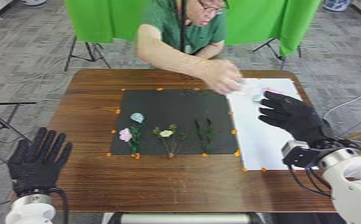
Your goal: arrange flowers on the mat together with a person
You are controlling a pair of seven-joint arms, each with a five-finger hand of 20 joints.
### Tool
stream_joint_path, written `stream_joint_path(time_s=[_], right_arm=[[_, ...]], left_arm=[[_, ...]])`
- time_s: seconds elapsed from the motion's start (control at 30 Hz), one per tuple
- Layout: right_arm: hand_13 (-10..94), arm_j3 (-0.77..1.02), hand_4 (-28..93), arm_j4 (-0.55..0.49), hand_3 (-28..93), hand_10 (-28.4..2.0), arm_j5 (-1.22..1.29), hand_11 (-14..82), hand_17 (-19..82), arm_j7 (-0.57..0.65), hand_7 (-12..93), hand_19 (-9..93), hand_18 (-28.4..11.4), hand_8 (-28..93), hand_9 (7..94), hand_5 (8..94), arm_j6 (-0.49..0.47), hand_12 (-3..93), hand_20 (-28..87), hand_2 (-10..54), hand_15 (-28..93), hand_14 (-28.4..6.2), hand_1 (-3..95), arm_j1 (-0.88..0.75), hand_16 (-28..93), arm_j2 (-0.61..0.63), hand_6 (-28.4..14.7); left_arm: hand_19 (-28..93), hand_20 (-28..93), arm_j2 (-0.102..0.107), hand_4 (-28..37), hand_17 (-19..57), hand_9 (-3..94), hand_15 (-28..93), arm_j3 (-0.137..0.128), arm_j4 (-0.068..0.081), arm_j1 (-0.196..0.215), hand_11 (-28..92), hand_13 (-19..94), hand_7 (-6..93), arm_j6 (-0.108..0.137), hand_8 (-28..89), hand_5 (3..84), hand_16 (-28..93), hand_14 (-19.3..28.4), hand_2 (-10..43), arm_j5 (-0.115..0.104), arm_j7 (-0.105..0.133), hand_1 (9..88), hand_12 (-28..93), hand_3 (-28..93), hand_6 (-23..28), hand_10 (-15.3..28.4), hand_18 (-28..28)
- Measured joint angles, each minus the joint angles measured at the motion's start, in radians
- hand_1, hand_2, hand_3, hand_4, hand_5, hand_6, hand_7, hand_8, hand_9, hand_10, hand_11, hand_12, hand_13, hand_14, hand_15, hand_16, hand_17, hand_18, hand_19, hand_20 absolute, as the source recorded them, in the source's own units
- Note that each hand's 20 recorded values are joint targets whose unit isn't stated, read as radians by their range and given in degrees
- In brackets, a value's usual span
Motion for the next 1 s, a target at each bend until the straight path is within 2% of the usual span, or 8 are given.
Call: stream_joint_path(time_s=[1.0], right_arm=[[32,0.004,-27,-0.001,79,-12.3,0.009,5.9,8,0.012,15,33,-18.0,-11,39.6,40.7,-0.022,10.8,9,-3.9,9,-15.0,31.7,0.002,14,-0.004,-3.2]], left_arm=[[41,10,-0.003,-28.3,-6.9,39.0,29,-0.001,0.001,0.000,21,30,18.3,0.000,-13,44.8,-9,14.6,14.3,-0.006,-0.004,27.6,5,76,7.9,12.6,15.9]])
